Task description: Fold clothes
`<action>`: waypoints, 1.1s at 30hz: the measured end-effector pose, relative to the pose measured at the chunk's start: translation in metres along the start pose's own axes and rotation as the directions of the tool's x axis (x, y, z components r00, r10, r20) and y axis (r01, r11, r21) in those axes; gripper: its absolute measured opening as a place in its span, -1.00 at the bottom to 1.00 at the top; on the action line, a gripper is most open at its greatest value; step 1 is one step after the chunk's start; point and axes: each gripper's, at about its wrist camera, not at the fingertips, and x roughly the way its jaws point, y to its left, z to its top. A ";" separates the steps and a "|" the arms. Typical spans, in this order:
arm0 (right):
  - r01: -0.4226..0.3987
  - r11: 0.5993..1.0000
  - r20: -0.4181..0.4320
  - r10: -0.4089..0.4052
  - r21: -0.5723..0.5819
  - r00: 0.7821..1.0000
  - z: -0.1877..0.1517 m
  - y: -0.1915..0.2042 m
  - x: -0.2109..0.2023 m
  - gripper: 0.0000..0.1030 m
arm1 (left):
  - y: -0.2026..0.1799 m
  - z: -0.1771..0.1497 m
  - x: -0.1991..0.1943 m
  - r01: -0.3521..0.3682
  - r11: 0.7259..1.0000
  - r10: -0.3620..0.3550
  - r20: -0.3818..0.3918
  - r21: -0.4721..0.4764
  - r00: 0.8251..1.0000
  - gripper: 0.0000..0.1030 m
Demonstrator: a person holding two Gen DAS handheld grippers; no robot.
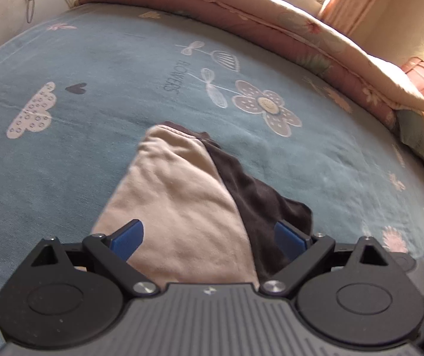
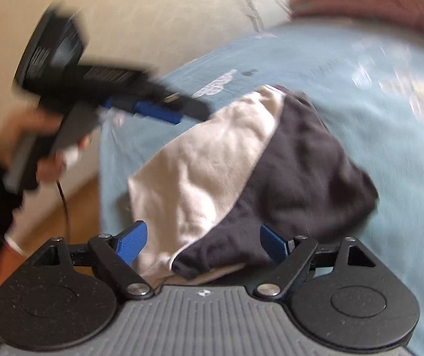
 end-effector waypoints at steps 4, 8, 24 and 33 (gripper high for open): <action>-0.085 0.965 0.037 0.078 0.249 0.996 -0.021 -0.037 -0.010 0.73 | 0.003 -0.003 0.001 0.026 1.000 -0.026 0.019 0.003 0.999 0.84; -0.202 0.818 0.110 0.170 0.538 0.979 -0.043 -0.079 -0.002 0.79 | 0.046 0.019 0.013 0.011 0.997 -0.009 0.024 -0.082 1.000 0.84; -0.185 0.684 0.145 0.116 0.706 0.983 -0.022 -0.067 0.057 1.00 | 0.103 0.030 0.083 0.209 0.956 -0.245 -0.165 -0.204 0.956 0.91; -0.243 0.718 0.188 0.158 0.652 0.969 -0.003 -0.068 0.075 1.00 | 0.100 0.040 0.095 0.226 0.955 -0.262 -0.192 -0.190 0.946 0.96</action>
